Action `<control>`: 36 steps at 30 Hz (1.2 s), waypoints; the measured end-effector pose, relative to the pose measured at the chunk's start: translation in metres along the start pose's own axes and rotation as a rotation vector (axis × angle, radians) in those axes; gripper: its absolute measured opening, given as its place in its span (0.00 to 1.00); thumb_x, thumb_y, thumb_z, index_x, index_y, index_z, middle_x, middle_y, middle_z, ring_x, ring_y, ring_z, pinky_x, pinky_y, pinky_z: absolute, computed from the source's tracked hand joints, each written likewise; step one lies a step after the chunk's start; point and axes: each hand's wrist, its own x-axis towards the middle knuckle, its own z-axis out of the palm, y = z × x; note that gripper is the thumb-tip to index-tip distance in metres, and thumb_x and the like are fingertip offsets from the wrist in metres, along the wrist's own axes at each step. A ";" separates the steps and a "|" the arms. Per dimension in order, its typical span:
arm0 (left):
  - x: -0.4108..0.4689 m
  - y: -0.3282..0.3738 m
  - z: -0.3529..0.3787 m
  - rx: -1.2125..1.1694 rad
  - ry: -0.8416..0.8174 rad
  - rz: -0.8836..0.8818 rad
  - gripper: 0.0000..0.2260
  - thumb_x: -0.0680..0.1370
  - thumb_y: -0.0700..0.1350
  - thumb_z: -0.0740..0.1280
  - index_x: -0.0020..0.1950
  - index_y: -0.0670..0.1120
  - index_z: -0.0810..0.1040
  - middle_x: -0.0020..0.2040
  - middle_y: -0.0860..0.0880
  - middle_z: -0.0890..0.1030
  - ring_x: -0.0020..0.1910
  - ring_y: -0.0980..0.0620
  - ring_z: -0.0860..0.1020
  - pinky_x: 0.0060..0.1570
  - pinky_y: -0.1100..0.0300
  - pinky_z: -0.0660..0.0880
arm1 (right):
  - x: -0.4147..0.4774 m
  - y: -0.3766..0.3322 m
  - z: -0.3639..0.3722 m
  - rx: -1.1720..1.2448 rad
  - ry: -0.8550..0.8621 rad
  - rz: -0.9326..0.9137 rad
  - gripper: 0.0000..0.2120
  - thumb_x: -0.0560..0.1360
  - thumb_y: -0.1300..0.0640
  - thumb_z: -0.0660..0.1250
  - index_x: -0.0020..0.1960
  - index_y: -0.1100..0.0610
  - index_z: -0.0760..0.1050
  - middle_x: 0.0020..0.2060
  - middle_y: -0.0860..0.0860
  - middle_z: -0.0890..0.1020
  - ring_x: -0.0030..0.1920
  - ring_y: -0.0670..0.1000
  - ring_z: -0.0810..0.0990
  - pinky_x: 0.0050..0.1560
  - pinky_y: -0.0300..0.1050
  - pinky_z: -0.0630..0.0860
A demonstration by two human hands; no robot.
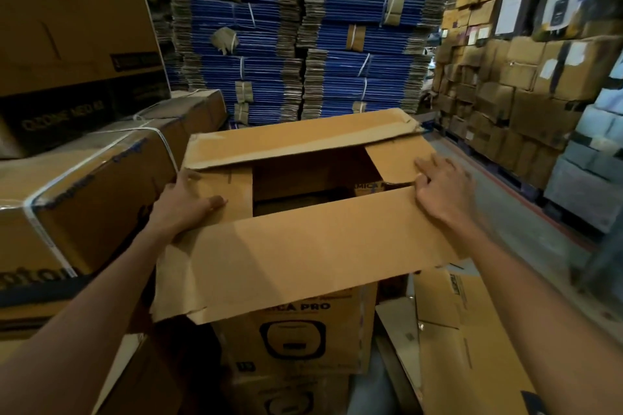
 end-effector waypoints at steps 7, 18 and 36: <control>0.013 0.008 0.006 0.228 0.021 0.078 0.36 0.76 0.65 0.69 0.79 0.54 0.60 0.79 0.41 0.60 0.75 0.35 0.62 0.71 0.33 0.65 | -0.022 -0.083 0.024 -0.011 -0.090 -0.444 0.29 0.83 0.38 0.44 0.50 0.49 0.82 0.42 0.47 0.82 0.47 0.49 0.78 0.66 0.52 0.64; 0.038 0.030 0.018 0.479 0.116 0.349 0.18 0.82 0.55 0.62 0.68 0.50 0.79 0.68 0.45 0.74 0.68 0.44 0.70 0.72 0.36 0.58 | -0.018 -0.081 0.054 0.053 0.182 -0.417 0.25 0.84 0.39 0.47 0.40 0.48 0.76 0.34 0.43 0.74 0.39 0.48 0.72 0.53 0.54 0.68; 0.177 0.079 0.025 0.486 0.114 0.427 0.41 0.80 0.70 0.52 0.84 0.48 0.45 0.84 0.47 0.46 0.82 0.43 0.43 0.77 0.33 0.48 | -0.011 -0.073 0.082 0.117 0.450 -0.483 0.19 0.82 0.44 0.56 0.37 0.52 0.72 0.32 0.46 0.73 0.36 0.51 0.70 0.45 0.53 0.66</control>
